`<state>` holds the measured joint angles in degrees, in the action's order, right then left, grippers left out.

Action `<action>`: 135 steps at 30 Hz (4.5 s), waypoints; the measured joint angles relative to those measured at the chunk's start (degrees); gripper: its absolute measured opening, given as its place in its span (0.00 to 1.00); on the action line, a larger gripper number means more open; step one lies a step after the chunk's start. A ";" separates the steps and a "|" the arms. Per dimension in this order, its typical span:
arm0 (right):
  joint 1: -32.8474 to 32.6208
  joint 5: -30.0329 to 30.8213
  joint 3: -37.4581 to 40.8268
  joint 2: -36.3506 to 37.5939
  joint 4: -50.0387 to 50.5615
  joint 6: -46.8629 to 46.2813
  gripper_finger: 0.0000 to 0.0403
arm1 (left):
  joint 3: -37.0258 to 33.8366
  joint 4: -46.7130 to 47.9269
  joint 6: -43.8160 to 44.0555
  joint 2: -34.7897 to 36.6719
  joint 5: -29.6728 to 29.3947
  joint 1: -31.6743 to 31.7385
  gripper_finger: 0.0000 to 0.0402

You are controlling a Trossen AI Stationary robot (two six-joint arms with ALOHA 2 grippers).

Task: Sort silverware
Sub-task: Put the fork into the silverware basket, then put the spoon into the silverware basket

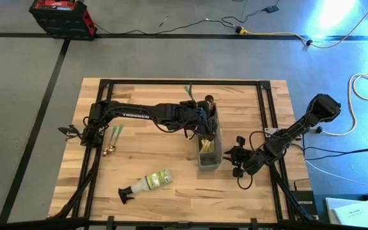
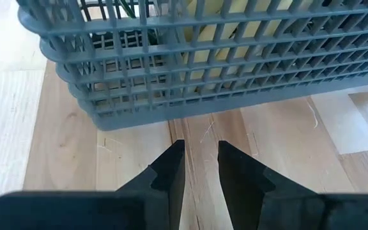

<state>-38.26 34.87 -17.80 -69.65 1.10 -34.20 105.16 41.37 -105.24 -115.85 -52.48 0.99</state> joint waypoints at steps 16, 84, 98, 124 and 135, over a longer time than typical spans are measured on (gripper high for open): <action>0.00 0.00 0.02 0.00 -0.02 0.02 0.19 | 0.00 -5.30 2.73 -0.02 2.00 -1.57 0.18; 0.46 21.44 -18.57 -1.37 4.18 29.53 0.19 | -85.96 -45.28 138.19 53.59 21.63 -3.62 0.29; 1.63 22.29 -41.99 -1.36 12.45 46.83 0.19 | -89.90 -57.14 131.72 53.59 13.58 -8.28 0.29; 5.33 -23.78 -47.19 -5.49 9.43 40.20 0.19 | -89.88 -57.07 145.54 53.55 12.51 -7.80 0.29; 1.45 -27.10 -47.19 -5.49 7.91 45.18 0.19 | -89.88 -57.23 154.74 53.56 9.88 -7.89 0.29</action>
<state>-36.81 7.77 -64.99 -75.13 9.02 10.98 15.29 -15.86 49.50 -62.29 -42.60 -6.89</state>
